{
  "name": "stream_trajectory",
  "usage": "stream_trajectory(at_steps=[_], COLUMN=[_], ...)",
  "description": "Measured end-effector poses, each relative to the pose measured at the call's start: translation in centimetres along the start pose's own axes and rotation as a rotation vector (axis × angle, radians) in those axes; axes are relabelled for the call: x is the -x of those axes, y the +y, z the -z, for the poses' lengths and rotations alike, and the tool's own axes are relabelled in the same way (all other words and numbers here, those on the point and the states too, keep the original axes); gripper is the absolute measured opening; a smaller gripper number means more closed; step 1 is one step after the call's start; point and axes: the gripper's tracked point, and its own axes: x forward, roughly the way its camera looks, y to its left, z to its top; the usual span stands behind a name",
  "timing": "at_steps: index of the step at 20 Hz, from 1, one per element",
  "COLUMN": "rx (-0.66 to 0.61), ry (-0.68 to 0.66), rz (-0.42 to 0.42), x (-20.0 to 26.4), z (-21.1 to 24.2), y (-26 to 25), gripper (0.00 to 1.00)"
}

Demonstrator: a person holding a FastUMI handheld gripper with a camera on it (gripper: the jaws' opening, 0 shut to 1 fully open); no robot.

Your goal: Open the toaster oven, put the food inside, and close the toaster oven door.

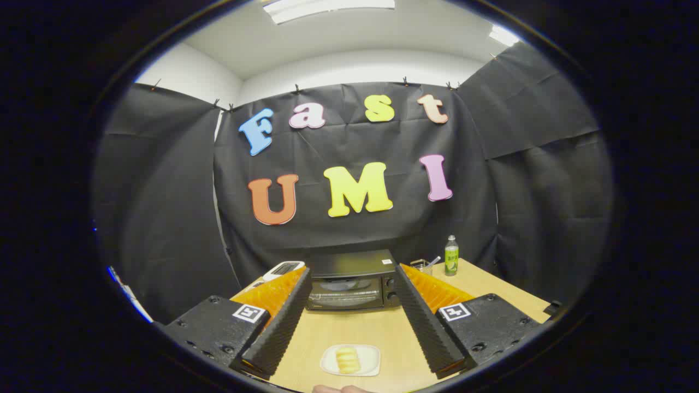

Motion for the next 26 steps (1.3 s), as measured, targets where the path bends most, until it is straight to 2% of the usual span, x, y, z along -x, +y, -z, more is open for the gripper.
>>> stream_trajectory(at_steps=[16, 20, 24, 26], rx=[0.013, 0.002, -0.012, -0.026], ry=[-0.012, -0.007, 0.017, 0.027], rz=[-0.005, 0.007, 0.045, 0.032], x=[-0.8, -3.2, -7.6, -9.9], z=[0.0, 1.2, 3.5, 5.0], y=[0.6, 0.6, -0.3, 0.2], gripper=[1.0, 1.0, 1.0, 1.0])
